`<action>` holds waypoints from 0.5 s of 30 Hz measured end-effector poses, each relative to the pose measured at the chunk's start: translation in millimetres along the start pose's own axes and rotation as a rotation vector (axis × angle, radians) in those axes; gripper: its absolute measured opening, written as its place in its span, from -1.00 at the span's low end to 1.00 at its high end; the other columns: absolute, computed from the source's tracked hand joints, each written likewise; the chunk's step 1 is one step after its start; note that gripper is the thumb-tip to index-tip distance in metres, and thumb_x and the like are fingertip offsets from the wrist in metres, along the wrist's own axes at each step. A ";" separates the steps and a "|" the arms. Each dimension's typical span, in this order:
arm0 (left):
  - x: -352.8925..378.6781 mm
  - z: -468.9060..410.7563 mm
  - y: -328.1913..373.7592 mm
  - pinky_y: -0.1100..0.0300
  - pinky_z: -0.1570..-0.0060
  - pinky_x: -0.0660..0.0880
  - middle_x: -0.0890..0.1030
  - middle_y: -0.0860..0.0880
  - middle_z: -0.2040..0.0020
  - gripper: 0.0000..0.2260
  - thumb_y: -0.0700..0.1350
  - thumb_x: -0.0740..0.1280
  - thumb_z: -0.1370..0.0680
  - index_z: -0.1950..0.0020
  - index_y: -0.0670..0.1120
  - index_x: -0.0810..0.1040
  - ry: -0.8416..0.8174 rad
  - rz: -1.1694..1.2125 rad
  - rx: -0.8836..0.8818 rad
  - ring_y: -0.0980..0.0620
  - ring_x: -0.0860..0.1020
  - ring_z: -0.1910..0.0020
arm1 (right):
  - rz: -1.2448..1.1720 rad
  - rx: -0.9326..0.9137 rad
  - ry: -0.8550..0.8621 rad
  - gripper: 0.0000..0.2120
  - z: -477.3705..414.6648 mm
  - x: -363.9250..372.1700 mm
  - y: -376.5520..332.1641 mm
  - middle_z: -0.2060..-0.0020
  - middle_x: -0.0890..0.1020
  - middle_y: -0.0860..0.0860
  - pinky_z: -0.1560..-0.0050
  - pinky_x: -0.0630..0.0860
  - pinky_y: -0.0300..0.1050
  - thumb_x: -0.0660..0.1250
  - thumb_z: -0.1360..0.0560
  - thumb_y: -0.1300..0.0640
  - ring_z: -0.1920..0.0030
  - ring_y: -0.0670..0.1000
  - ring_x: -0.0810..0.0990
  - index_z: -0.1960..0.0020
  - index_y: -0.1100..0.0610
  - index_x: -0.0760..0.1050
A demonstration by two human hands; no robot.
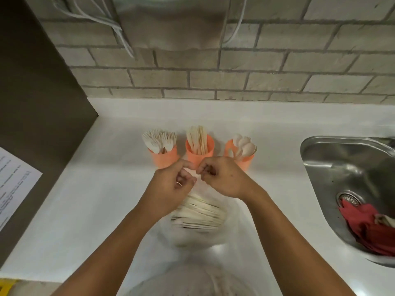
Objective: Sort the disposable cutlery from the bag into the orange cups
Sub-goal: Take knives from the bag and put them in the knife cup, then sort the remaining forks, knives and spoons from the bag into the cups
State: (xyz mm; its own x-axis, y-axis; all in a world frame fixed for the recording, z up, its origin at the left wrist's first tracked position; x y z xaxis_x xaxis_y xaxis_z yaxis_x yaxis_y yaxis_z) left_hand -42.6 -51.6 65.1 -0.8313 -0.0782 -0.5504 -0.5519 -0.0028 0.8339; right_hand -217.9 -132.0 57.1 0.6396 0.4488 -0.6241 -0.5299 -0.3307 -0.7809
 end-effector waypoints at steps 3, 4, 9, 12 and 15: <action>9.5 19.5 -23.3 0.26 0.06 0.60 0.70 0.13 0.14 -0.86 -0.16 0.46 -0.56 -0.05 0.07 0.66 -0.075 -0.035 -0.071 0.18 0.66 0.15 | 0.071 0.024 -0.147 -0.83 13.5 20.9 7.2 0.25 0.60 -0.23 0.12 0.44 -0.40 0.34 -0.52 0.27 0.23 -0.24 0.57 -0.02 0.12 0.67; 12.8 24.6 -29.8 0.23 0.04 0.61 0.71 0.13 0.09 -0.88 -0.16 0.46 -0.56 -0.04 0.06 0.66 -0.088 -0.073 -0.062 0.19 0.67 0.12 | 0.113 0.024 -0.189 -0.84 17.1 27.9 9.6 0.22 0.62 -0.19 0.11 0.44 -0.39 0.34 -0.52 0.26 0.21 -0.20 0.58 -0.02 0.12 0.67; 26.2 43.2 -53.0 0.15 -0.12 0.56 0.60 0.08 -0.21 -0.72 -0.10 0.43 -0.55 -0.27 0.02 0.63 -0.184 -0.408 -0.008 0.07 0.60 -0.14 | 0.304 0.104 -0.248 -0.76 30.6 57.3 18.7 -0.03 0.61 0.08 -0.08 0.49 -0.14 0.30 -0.51 0.27 -0.04 0.07 0.59 -0.12 0.14 0.64; 29.2 50.9 -64.2 0.08 -0.21 0.53 0.51 0.04 -0.31 -0.57 -0.01 0.45 -0.54 -0.41 0.03 0.55 -0.232 -0.513 -0.037 -0.01 0.49 -0.28 | 0.378 0.163 -0.286 -0.74 36.7 67.5 22.1 -0.09 0.54 0.12 -0.14 0.49 -0.04 0.30 -0.52 0.22 -0.11 0.15 0.56 -0.18 0.14 0.60; 28.2 59.1 -73.3 0.04 -0.24 0.52 0.44 0.06 -0.36 -0.48 0.06 0.46 -0.53 -0.47 0.05 0.48 -0.250 -0.545 -0.065 -0.02 0.39 -0.36 | 0.438 0.186 -0.321 -0.67 44.1 74.9 21.9 -0.13 0.48 0.10 -0.16 0.48 0.03 0.35 -0.51 0.09 -0.13 0.18 0.48 -0.27 0.07 0.55</action>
State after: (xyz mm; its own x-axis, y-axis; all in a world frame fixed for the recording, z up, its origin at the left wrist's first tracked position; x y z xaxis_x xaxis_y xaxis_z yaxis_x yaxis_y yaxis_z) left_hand -29.6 5.3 -14.0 -0.4248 0.1888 -0.8854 -0.9041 -0.0378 0.4257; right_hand -206.2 -69.0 -5.6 0.1523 0.5424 -0.8262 -0.8150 -0.4040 -0.4155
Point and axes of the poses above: each hand's wrist, its own z-axis away from the middle knuckle, its own x-axis out of the palm, y = z × x, the point moved 1 cm from there along -z, towards the middle knuckle
